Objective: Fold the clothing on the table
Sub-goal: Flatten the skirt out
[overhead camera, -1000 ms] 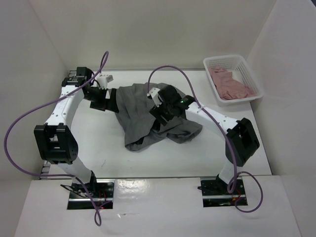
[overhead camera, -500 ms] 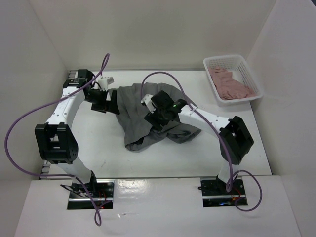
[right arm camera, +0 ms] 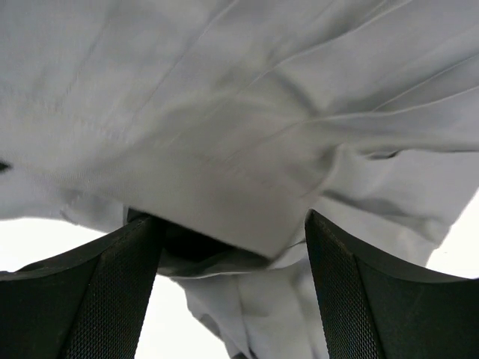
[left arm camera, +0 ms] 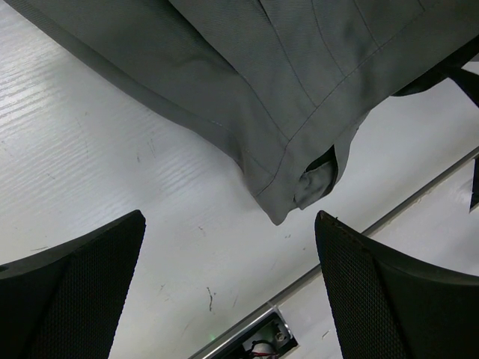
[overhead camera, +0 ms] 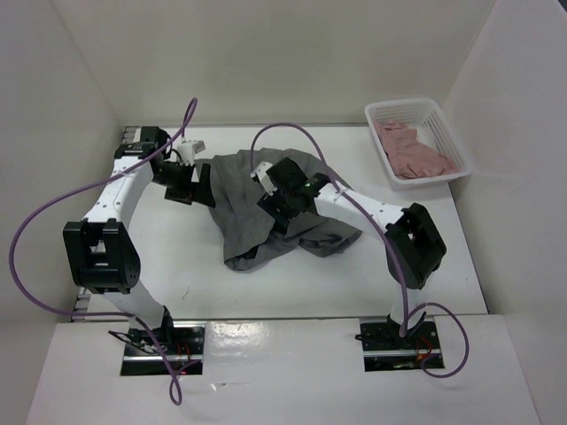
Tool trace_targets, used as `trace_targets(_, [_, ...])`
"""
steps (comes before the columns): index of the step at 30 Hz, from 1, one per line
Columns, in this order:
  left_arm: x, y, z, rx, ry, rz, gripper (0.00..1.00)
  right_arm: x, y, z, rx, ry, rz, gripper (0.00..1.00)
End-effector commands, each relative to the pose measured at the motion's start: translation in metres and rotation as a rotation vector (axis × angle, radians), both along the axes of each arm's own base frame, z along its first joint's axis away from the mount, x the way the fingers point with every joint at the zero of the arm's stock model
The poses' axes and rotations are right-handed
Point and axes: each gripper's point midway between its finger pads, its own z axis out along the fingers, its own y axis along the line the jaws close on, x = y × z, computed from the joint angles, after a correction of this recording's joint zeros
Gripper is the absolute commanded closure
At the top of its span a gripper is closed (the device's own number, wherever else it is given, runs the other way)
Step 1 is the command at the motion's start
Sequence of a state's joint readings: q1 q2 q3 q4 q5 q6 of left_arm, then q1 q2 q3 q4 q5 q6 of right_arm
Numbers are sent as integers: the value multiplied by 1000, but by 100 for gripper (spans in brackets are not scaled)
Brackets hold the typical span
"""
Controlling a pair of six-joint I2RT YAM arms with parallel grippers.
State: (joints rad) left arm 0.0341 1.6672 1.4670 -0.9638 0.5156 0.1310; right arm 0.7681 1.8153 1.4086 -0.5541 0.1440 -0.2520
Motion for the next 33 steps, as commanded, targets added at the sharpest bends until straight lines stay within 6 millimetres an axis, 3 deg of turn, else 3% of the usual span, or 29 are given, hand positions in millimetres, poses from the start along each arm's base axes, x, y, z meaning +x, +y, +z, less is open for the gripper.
trace_targets(1, [2,-4,0,-25,-14,-30,0,29,17,40,78,-131,-43,21])
trace_targets(7, [0,-6,-2,-31,-10,-40,0,48,8,56,108,-166,-96,21])
trace_targets(11, [-2,-6,-5,-32,-1,-40,0,49,2,64,135,-157,-95,21])
trace_targets(14, [-2,-5,-5,-29,-6,-47,0,37,3,82,187,-136,-44,21])
trace_targets(15, [-2,-7,-4,-39,-12,-60,0,33,-2,99,214,-148,-29,21])
trace_targets(17, [-3,-11,1,-59,-29,-78,0,34,-15,114,243,-155,7,19])
trace_targets(18, [-3,-12,1,-65,-35,-88,0,29,-13,125,314,-132,70,19])
trace_targets(19, [-3,-13,2,-75,-36,-91,0,38,-43,137,350,-139,46,19])
trace_targets(22, [-6,-14,6,-81,-50,-112,0,31,-68,161,548,-29,160,18])
trace_targets(23, [-6,-15,9,-80,-59,-112,0,37,-99,157,564,7,132,17])
trace_targets(24, [-8,-16,9,-86,-57,-123,0,35,-101,162,604,26,172,17])
trace_targets(27, [-11,-17,11,-90,-74,-147,0,40,-114,125,532,81,172,17])
trace_targets(33, [-20,-20,7,-108,-84,-191,0,23,-85,66,446,212,299,17])
